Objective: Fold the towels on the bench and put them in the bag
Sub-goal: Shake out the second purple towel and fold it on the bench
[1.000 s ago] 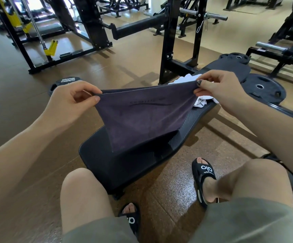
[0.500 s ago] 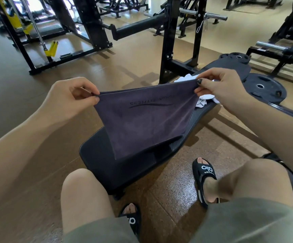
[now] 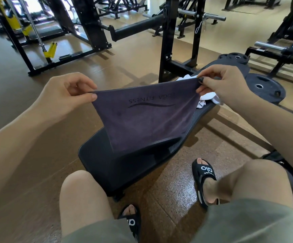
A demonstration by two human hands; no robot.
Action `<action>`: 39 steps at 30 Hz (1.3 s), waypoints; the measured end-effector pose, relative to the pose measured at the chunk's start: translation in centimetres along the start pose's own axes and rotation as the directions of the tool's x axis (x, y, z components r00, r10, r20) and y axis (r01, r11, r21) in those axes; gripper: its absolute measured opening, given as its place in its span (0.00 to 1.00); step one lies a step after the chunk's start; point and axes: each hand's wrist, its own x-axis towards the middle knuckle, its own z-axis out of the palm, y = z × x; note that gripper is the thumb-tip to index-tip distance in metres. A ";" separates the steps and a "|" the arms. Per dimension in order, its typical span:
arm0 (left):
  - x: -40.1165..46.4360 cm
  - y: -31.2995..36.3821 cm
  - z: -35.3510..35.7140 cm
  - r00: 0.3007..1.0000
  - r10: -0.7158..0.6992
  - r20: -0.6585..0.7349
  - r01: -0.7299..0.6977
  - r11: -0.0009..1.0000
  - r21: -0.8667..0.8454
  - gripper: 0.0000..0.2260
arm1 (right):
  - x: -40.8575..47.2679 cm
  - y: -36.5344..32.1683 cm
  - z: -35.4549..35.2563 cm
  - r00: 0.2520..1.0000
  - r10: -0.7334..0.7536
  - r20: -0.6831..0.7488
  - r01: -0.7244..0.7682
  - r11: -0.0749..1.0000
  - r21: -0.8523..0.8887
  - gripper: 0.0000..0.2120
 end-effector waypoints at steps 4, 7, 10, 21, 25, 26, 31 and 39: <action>0.0 -0.6 0.2 1.000 0.014 -0.004 -0.014 0.995 0.097 0.08 | 0.0 0.2 0.5 1.000 -0.024 0.010 0.025 0.998 -0.057 0.09; 0.2 -0.9 0.2 0.999 0.039 -0.026 -0.034 0.987 0.158 0.09 | 0.1 0.3 0.6 0.999 -0.023 0.023 0.024 0.997 -0.068 0.09; 0.2 -1.1 0.2 0.998 0.061 -0.027 -0.054 0.976 0.211 0.09 | -0.1 0.3 0.7 0.999 -0.008 0.044 0.011 0.997 -0.074 0.10; 0.5 -1.5 0.1 0.999 0.040 -0.003 -0.038 0.970 0.239 0.07 | 0.2 0.4 0.8 0.996 0.034 0.082 -0.019 0.983 -0.183 0.12; 0.7 -2.3 0.1 1.000 -0.001 -0.010 0.003 0.970 0.243 0.07 | 0.9 0.1 1.1 0.986 0.088 0.141 -0.056 0.974 -0.220 0.10; 0.9 -2.6 0.0 1.000 -0.009 -0.012 0.012 0.968 0.249 0.07 | 1.2 -0.1 1.4 0.981 0.117 0.156 -0.085 0.976 -0.201 0.10; 2.6 -4.9 0.2 0.994 -0.078 -0.071 0.094 0.960 0.264 0.06 | 4.4 -1.5 4.0 0.947 0.267 0.177 -0.289 0.950 0.116 0.11; 8.6 -9.4 -0.9 0.952 -0.227 -0.206 0.261 0.953 0.157 0.10 | 12.5 -2.2 9.7 0.943 0.300 0.142 -0.331 0.882 0.336 0.06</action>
